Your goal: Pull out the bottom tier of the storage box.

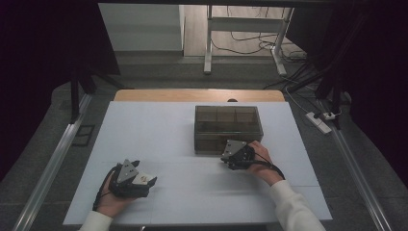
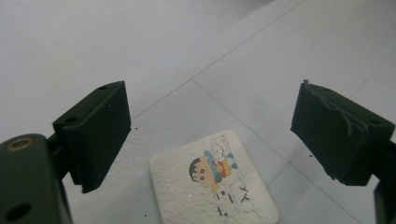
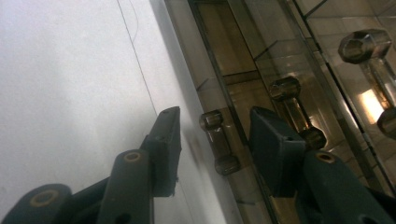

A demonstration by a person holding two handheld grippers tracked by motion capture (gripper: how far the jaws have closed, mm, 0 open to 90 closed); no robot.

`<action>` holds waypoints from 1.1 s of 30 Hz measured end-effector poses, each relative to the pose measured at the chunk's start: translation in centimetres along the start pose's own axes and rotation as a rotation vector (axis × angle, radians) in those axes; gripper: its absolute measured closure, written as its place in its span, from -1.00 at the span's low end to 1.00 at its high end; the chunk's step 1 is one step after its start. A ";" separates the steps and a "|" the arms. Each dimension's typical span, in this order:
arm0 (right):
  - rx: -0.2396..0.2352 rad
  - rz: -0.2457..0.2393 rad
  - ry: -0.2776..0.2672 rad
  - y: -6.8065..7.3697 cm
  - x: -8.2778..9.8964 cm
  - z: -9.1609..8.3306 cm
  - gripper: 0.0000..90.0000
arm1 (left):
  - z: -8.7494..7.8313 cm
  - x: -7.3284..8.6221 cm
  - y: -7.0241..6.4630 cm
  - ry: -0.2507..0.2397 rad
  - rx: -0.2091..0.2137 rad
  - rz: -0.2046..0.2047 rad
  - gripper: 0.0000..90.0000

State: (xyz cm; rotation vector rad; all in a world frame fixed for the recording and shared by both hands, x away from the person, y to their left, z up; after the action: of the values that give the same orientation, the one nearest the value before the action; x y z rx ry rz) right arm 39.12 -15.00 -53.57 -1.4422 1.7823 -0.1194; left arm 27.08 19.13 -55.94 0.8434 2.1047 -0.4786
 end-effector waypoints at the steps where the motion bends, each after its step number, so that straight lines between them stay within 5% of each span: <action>1: 0.000 -0.004 0.001 0.0 0.0 0.0 0.23 | 0.0 0.0 0.0 0.000 0.000 0.000 -0.73; 15: 0.043 -0.029 -0.005 -0.1 0.2 0.3 0.41 | 0.0 0.0 0.0 0.001 0.001 0.004 -0.73; 33: 0.047 -0.048 -0.005 -0.1 0.5 0.4 0.39 | 0.1 0.0 0.0 0.007 0.002 0.003 -0.73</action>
State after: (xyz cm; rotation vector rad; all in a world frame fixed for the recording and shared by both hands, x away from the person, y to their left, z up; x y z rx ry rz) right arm 39.46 -15.25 -54.08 -1.4506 1.7305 -0.1817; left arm 27.14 19.04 -56.04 0.8502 2.1090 -0.4764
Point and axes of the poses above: each handheld gripper's, and its own axes: z roughly forward along the jaws, x roughly out of its underside, y roughly to its left, the point moved 4 cm from there along z, roughly forward along the jaws, and after that the axes turned 11 degrees about x, right-handed, at the moved point
